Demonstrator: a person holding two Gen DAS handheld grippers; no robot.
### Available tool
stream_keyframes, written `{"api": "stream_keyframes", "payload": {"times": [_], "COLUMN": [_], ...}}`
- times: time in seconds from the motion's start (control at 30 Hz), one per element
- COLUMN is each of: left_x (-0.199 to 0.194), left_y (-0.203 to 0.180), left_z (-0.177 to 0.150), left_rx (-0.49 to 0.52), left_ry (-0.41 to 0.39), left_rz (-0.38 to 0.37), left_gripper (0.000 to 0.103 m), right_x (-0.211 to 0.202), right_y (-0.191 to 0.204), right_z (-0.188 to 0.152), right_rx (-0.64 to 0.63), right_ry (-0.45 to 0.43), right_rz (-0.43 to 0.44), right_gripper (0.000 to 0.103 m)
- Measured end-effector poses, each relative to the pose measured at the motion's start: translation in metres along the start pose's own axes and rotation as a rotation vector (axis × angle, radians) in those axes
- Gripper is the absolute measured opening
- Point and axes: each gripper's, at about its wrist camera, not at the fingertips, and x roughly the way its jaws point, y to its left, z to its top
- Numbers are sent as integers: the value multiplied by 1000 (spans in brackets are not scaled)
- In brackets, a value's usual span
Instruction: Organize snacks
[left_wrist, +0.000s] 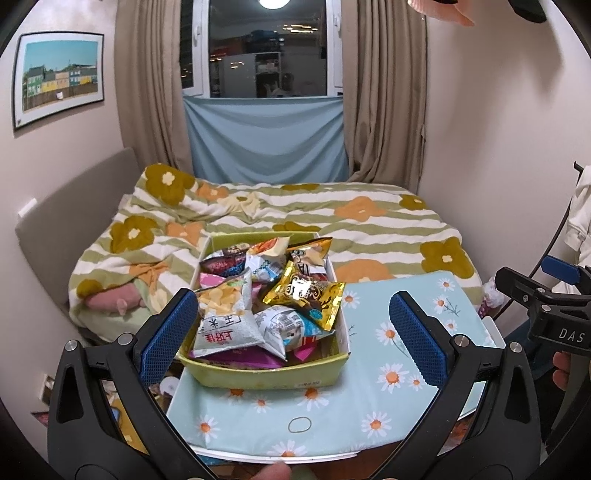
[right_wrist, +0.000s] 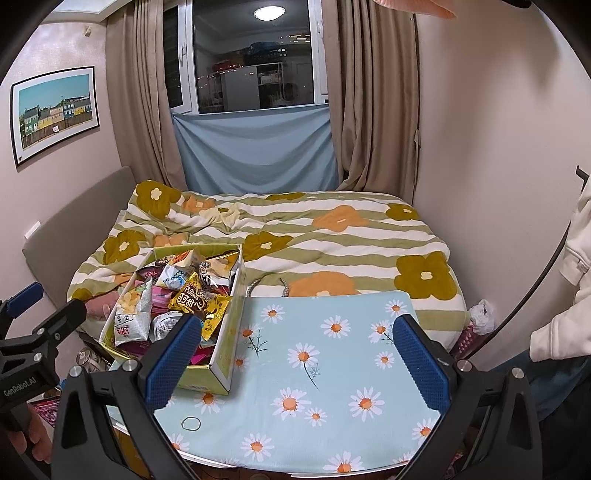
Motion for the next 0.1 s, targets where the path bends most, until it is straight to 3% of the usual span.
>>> {"api": "stream_keyframes", "payload": {"times": [0.1], "left_x": [1], "left_y": [2], "left_z": [0], "left_rx": [4], "left_ry": [-9], "left_rz": [12], "left_gripper": [103], "right_x": [1], "right_y": [1], "right_z": [-1], "right_rx": [2], "right_ry": [-1], "right_rz": [0], "right_gripper": [103]}}
